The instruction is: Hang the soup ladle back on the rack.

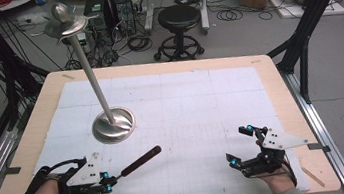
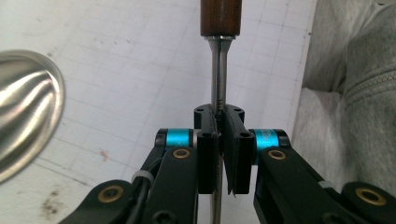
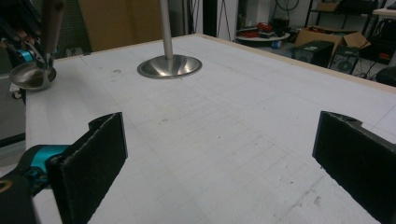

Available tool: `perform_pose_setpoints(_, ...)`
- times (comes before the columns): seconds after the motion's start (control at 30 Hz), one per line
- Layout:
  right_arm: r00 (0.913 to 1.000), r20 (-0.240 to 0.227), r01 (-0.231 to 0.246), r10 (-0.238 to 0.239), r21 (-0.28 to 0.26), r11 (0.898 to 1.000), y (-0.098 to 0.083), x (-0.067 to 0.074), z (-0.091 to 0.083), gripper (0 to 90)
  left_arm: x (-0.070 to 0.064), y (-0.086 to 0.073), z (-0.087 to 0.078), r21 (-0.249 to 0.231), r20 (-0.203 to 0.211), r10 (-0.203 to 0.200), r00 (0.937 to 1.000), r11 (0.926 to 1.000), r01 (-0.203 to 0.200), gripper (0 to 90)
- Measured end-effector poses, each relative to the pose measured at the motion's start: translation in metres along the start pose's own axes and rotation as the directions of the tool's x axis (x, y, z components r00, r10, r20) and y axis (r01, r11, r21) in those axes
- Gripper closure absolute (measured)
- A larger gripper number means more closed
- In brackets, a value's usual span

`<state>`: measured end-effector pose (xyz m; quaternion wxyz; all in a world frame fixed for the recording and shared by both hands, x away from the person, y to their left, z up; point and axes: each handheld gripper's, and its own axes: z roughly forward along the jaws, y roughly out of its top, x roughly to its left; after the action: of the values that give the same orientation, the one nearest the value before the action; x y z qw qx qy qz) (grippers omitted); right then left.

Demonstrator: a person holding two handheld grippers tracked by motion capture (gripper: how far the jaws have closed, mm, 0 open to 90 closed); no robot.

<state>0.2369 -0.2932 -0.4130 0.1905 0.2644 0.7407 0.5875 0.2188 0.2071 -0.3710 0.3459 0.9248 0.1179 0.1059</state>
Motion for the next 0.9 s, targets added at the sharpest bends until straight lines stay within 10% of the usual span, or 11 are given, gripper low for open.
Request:
perform_pose_setpoints(0.33,0.9999,0.009,-0.005,0.005,-0.018,1.0,0.002,0.004,0.004,1.8,0.004,-0.012,-0.025,-0.146,-0.061,-0.093,0.9938,0.9858,0.084,84.3)
perform_pose_setpoints(0.73,0.9998,-0.002,-0.018,0.017,-0.034,0.999,0.003,0.003,0.002,1.8,0.011,-0.026,-0.057,-0.34,-0.098,-0.197,0.9754,0.9279,0.153,84.3)
perform_pose_setpoints(0.9,0.9999,0.004,-0.015,0.015,-0.042,0.999,0.003,0.002,0.0,1.8,0.02,-0.031,-0.064,-0.43,-0.062,-0.246,0.9672,0.8809,0.197,84.3)
